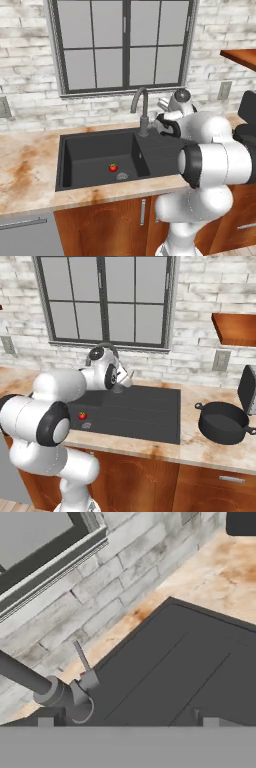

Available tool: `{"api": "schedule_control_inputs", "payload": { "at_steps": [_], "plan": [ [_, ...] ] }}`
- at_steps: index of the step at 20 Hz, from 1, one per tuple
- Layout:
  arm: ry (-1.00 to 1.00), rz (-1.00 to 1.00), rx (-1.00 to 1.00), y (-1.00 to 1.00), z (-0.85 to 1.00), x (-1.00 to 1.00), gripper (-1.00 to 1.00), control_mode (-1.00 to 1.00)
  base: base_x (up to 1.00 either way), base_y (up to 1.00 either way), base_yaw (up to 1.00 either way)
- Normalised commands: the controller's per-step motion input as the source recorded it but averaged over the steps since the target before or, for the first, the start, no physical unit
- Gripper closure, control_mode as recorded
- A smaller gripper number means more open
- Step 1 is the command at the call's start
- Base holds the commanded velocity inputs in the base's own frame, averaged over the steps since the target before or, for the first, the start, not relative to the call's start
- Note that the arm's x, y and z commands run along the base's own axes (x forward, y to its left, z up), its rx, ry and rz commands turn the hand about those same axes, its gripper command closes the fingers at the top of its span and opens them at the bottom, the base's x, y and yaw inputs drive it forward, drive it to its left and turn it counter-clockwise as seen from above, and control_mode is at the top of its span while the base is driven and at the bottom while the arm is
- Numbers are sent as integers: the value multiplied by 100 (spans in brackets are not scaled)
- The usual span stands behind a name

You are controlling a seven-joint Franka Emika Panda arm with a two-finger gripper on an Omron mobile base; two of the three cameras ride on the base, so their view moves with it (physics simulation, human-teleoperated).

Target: Dump the tomato from the pot into the sink. Then turn on the water and wash the tomato. Then turn off the water and put the tomato back in the pot.

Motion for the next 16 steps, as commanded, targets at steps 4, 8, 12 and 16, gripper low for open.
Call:
{"api": "schedule_control_inputs", "payload": {
  "at_steps": [4,8,12,16],
  "plan": [
    [37,7,24,-17,36,0,-100,-100,0,0,0],
    [58,9,15,-6,76,1,-100,-100,0,0,0],
    [57,16,-2,13,54,-18,-100,-100,0,0,0],
    [26,21,-5,35,12,-51,-100,-100,0,0,0]
  ]
}}
